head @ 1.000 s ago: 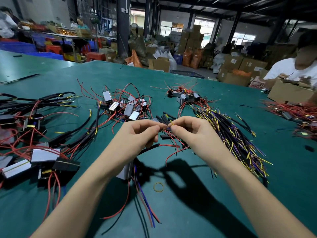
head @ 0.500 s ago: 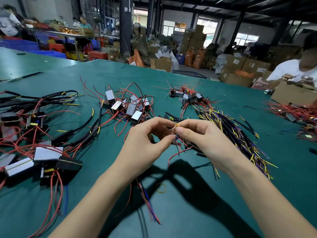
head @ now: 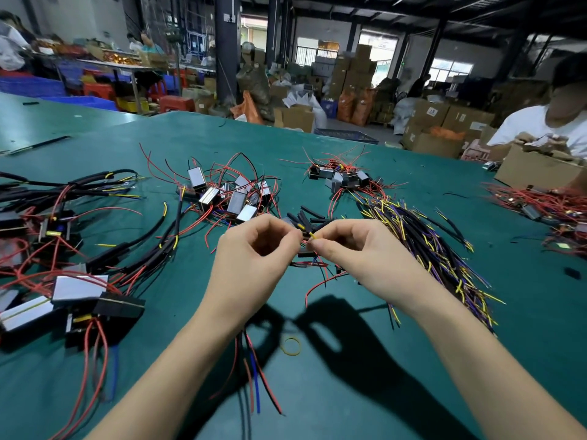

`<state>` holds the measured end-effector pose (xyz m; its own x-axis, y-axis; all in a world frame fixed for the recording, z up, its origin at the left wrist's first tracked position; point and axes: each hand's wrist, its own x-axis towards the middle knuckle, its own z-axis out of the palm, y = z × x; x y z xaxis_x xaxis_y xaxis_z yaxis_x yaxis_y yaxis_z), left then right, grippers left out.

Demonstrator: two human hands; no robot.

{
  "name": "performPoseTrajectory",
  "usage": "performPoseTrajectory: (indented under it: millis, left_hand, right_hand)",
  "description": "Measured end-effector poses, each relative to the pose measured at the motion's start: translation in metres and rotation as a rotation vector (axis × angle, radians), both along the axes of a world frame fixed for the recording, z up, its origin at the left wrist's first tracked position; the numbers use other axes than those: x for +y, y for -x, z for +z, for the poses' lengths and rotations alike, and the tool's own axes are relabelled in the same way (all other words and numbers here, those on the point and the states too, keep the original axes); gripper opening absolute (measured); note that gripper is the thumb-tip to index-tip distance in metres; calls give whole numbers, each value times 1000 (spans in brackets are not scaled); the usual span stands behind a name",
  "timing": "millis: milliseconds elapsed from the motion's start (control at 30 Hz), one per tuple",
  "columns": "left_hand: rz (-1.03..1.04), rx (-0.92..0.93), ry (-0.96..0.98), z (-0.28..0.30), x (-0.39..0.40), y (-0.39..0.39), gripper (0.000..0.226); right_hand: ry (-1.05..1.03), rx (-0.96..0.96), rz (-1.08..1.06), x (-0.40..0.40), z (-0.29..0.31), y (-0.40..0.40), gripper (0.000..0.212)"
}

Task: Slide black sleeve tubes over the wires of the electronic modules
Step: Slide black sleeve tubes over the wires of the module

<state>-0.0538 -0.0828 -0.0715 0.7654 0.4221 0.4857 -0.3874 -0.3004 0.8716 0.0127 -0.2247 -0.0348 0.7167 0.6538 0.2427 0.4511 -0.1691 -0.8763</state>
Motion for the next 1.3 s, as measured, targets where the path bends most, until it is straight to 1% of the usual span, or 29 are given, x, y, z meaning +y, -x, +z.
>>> performPoseTrajectory:
  millis: [100, 167, 200, 267, 300, 400, 567, 667, 733, 800, 900, 967, 1033, 1100, 1167, 1233, 1267, 1300]
  left_hand:
    - [-27, 19, 39, 3, 3, 0, 18]
    - [-93, -8, 8, 5, 2, 2, 8]
    - [-113, -17, -41, 5, 1, 3, 4]
    - [-96, -44, -186, 3, 0, 4, 13]
    - [-72, -60, -237, 2, 0, 4, 14]
    - [-4, -108, -330, 3, 1, 4, 18]
    - [5, -178, -469, 5, 6, 4, 14]
    - [16, -236, -575, 6, 9, 5, 13]
    - [26, -281, -636, 6, 10, 5, 11]
    - [53, -314, -710, 5, 11, 5, 11]
    - [114, -315, -802, 5, 11, 5, 10]
    - [129, -298, -819, 7, 11, 6, 6]
    - [130, -266, -752, 9, 9, 8, 3]
    - [136, -190, -587, 11, 4, 10, 7]
    - [113, -26, -398, 12, 0, 8, 14]
    - [17, 148, -192, 12, 3, 5, 20]
    - [-40, 201, -87, 13, 4, 4, 20]
    - [-71, 221, -34, 13, 5, 4, 20]
  right_hand:
    - [-52, 21, -48, 0, 1, 0, 12]
    - [-49, 34, -43, 0, 3, -1, 13]
    - [-48, 48, -35, -1, 3, -1, 12]
    - [-36, 68, -21, -1, 3, -2, 8]
    - [-24, 69, -18, -2, 3, -3, 8]
    - [-11, 101, -9, -4, 1, -5, 10]
    - [37, 164, 28, -8, 1, -7, 11]
    - [-3, 264, 76, -7, 0, -9, 8]
    - [-49, 351, 106, -7, -2, -11, 11]
    - [-72, 397, 126, -8, -3, -13, 14]
    - [-39, 366, 135, -9, -3, -13, 18]
    - [-31, 337, 134, -9, -1, -12, 16]
    - [-35, 279, 129, -9, 1, -10, 9]
    - [-32, 161, 87, -7, 2, -8, 6]
    - [-47, 59, 37, -3, 1, -5, 9]
    - [-56, -11, 4, 0, 1, -2, 8]
    - [-46, -31, -5, 1, 0, 0, 7]
    - [-35, -39, -10, 2, 0, 1, 6]
